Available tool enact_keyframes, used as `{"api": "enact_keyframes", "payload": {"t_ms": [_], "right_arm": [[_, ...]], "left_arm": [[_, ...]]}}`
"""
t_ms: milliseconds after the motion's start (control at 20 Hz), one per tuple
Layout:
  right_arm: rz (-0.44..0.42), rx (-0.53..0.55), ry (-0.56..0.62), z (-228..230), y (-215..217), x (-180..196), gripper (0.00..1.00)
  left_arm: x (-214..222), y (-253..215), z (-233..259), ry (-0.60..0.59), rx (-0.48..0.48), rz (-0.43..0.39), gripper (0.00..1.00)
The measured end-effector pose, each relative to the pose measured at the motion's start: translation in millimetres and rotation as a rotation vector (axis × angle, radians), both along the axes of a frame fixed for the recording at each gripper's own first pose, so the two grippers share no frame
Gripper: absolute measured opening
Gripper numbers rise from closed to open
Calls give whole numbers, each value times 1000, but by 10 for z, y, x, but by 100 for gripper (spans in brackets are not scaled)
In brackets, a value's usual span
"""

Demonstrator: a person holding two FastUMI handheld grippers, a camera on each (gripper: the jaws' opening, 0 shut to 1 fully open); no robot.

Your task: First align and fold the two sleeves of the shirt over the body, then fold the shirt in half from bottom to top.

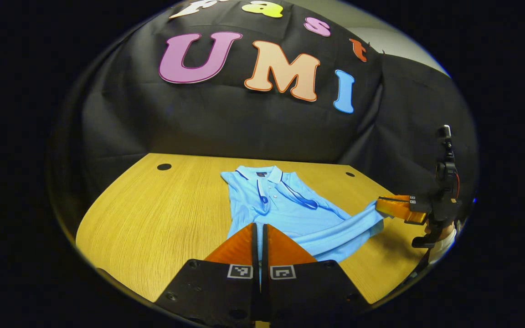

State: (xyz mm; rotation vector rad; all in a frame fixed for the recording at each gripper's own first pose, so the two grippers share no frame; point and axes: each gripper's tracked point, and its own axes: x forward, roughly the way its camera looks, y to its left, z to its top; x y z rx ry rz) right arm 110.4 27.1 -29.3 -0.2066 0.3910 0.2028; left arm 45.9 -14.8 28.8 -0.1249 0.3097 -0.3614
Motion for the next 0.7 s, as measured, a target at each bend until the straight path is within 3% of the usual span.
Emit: {"api": "enact_keyframes", "payload": {"t_ms": [250, 700], "right_arm": [[-45, 2, -10, 118, -39, 550, 2], [-79, 45, 35, 4, -8, 1467, 3]], "left_arm": [[554, -53, 98, 4, -33, 22, 0], [1421, 77, 100, 23, 1, 71, 0]]}}
